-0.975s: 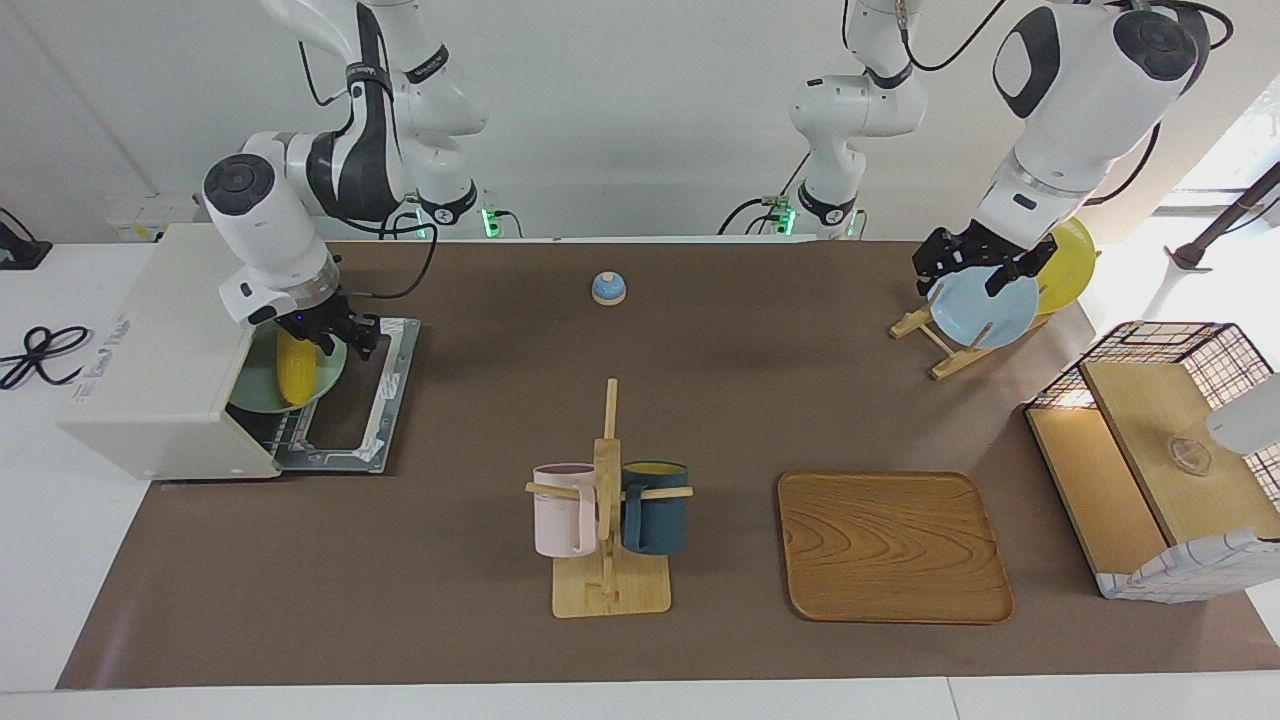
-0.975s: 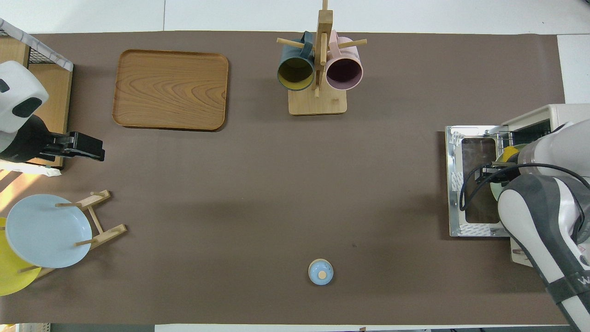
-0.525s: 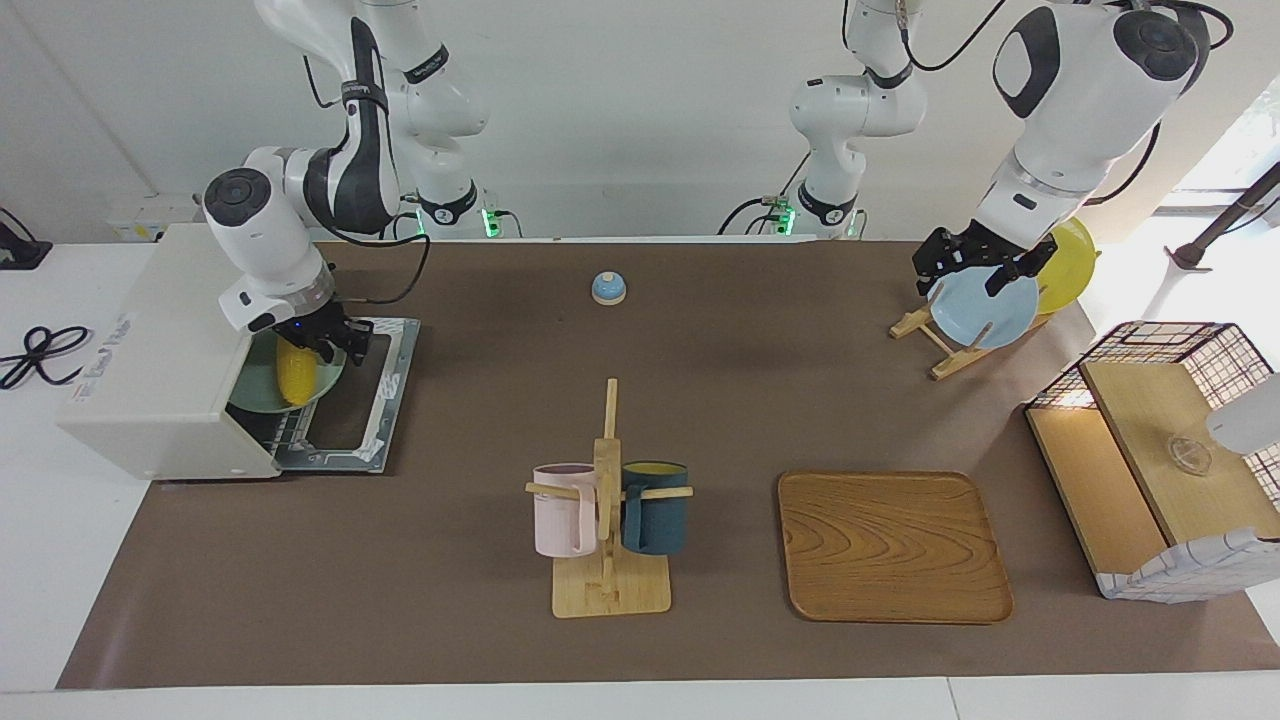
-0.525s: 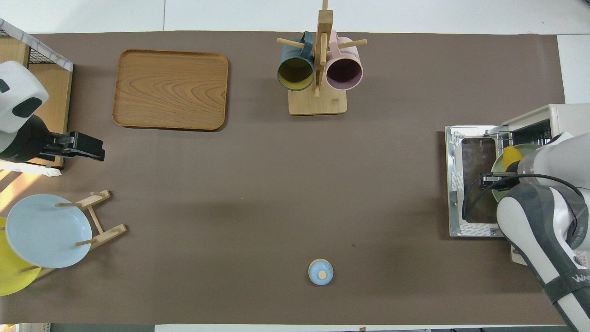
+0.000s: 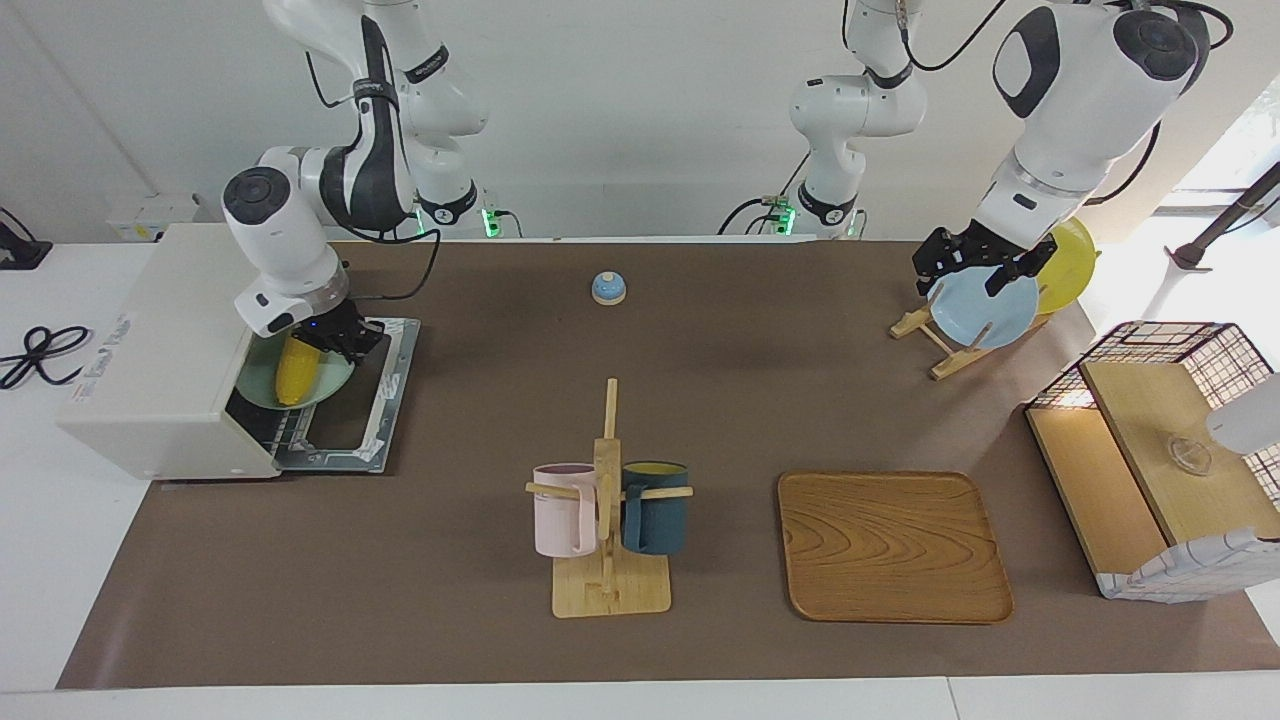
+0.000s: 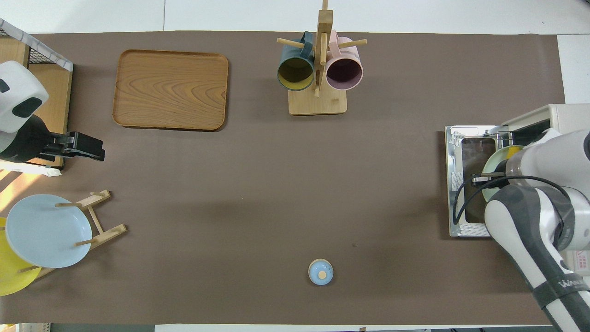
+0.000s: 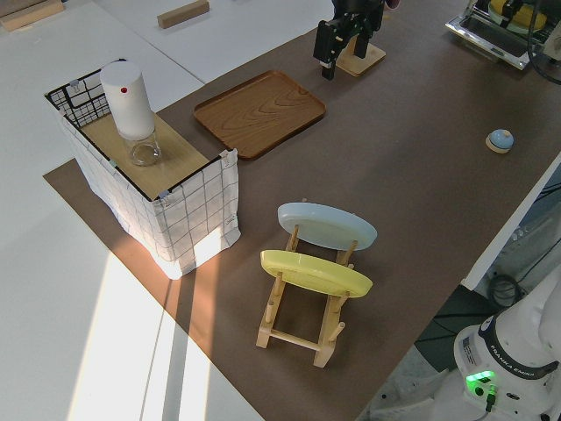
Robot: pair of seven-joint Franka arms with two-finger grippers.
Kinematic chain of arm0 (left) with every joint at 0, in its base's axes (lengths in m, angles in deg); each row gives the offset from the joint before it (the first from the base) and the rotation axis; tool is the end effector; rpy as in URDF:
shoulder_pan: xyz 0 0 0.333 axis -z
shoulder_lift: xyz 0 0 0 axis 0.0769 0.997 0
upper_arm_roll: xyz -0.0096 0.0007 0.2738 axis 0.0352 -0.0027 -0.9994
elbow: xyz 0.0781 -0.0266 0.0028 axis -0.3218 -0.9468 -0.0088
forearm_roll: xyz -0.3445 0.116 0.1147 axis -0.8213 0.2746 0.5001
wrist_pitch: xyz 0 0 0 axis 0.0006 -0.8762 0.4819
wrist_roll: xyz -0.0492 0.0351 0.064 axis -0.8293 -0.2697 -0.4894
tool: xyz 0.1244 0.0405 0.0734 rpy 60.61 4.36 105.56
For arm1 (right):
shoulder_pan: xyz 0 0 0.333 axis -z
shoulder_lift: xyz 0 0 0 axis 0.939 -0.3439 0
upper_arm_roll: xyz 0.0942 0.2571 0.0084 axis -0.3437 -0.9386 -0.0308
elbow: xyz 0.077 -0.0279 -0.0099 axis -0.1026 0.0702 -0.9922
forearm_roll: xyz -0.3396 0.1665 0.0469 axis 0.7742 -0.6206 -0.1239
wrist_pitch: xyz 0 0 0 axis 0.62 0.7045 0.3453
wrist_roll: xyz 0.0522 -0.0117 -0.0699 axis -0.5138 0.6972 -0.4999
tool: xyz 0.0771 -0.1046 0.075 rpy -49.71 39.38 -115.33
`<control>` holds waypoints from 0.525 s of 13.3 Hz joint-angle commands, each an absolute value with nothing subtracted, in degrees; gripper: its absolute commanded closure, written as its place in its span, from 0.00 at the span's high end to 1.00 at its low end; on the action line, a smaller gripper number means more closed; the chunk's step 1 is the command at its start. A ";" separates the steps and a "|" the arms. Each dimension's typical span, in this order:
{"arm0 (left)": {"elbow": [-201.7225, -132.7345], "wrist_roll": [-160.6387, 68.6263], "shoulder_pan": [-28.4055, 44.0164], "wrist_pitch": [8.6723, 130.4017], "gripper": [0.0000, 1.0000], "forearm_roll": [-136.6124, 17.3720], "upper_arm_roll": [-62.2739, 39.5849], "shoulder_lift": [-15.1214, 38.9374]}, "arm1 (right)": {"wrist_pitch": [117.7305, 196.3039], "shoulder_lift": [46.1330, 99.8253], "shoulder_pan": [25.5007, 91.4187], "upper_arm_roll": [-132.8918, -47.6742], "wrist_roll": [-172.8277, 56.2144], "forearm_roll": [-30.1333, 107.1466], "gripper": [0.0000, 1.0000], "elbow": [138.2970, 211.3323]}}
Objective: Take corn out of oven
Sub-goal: 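Grasp the green plate holding the corn inside the oven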
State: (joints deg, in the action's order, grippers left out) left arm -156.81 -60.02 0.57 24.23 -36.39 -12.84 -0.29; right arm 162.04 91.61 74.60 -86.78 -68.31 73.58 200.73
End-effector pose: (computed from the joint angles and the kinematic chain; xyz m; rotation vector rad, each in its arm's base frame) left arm 0.5253 -0.0653 0.4951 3.1080 -0.1331 -0.0978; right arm 0.4936 -0.0152 0.3038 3.0708 -0.0113 -0.1004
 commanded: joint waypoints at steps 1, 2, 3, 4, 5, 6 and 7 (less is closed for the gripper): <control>-158.05 -59.96 0.07 24.41 1.00 -35.36 -12.44 -1.67 | 157.21 89.82 65.35 -87.21 -77.78 75.24 0.00 195.27; -158.05 -59.96 0.07 24.41 1.00 -35.36 -12.44 -1.58 | 154.67 88.07 62.27 -87.21 -80.69 75.94 0.00 192.03; -158.05 -59.96 0.07 24.41 1.00 -35.36 -12.44 -1.58 | 150.90 85.53 59.11 -87.21 -84.72 76.04 0.00 187.48; -158.05 -59.96 0.07 24.41 1.00 -35.36 -12.44 -1.58 | 148.43 82.90 56.64 -87.30 -88.76 76.04 0.00 183.25; -158.05 -59.96 0.16 24.41 1.00 -35.36 -12.35 -1.67 | 148.32 81.65 54.26 -87.30 -91.76 76.04 0.00 181.38; -158.05 -59.87 0.07 24.41 1.00 -35.36 -12.44 -1.67 | 148.32 80.77 51.28 -87.30 -94.14 75.60 0.00 180.50; -158.05 -59.87 0.07 24.41 1.00 -35.36 -12.35 -1.58 | 148.40 78.85 48.47 -87.30 -98.34 75.17 0.00 178.92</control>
